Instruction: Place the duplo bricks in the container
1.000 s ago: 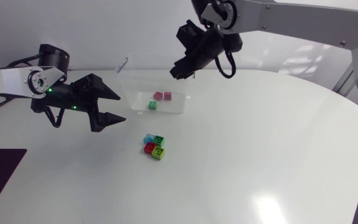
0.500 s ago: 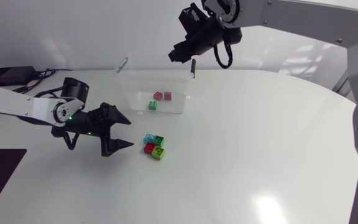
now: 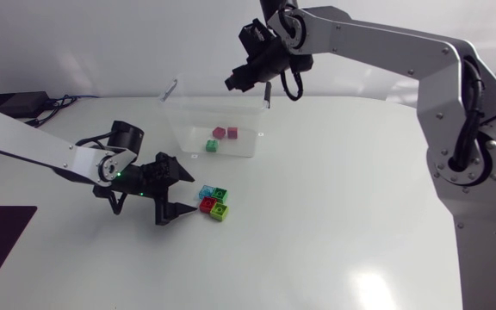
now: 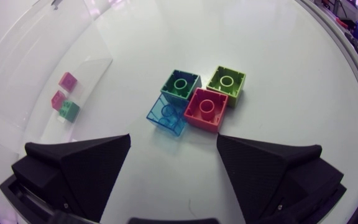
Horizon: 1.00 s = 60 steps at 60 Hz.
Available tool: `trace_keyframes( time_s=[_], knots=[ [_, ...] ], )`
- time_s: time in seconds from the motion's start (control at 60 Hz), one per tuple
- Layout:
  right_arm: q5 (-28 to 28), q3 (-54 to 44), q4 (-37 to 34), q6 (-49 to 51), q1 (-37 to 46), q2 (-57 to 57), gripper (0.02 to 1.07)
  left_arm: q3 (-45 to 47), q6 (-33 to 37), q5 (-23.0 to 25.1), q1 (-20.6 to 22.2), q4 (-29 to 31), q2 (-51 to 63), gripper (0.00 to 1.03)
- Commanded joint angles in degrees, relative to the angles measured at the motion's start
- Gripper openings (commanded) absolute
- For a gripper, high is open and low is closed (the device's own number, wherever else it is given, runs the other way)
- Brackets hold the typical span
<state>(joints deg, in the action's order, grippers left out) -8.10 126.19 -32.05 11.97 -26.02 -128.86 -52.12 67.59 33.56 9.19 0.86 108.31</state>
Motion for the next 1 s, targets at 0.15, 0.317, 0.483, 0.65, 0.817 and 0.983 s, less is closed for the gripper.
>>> trace_keyframes(
  time_s=[0.15, 0.317, 0.483, 0.65, 0.817, 0.983],
  knots=[
    [1.33, 6.00, -3.19, -2.12, 1.06, -4.03, 0.96, -1.06, 0.96, -0.60, 1.71, -1.74, 3.05, 0.97],
    [1.15, 6.00, -6.18, -1.95, 1.50, -1.75, 1.03, -1.93, 0.26, -1.48, 2.94, -2.62, 4.36, 0.97],
    [-0.69, -1.39, -6.27, -1.51, 2.38, 4.67, 1.03, -2.02, 0.08, -1.74, 3.47, -2.80, 4.01, 0.97],
    [-2.01, -13.95, -3.02, -0.54, 2.82, 12.14, 1.03, -2.11, 0.26, -2.18, 2.94, -3.15, 2.96, 0.97],
    [-2.89, -22.48, -0.20, 0.07, 3.70, 17.41, 1.03, -4.40, 0.61, -2.54, 0.04, -3.15, 3.31, 0.97],
    [-3.68, -28.02, 1.64, 0.07, 4.22, 20.05, 1.03, -7.47, 0.87, -3.06, -1.02, -2.45, 4.80, 0.97]
  ],
)
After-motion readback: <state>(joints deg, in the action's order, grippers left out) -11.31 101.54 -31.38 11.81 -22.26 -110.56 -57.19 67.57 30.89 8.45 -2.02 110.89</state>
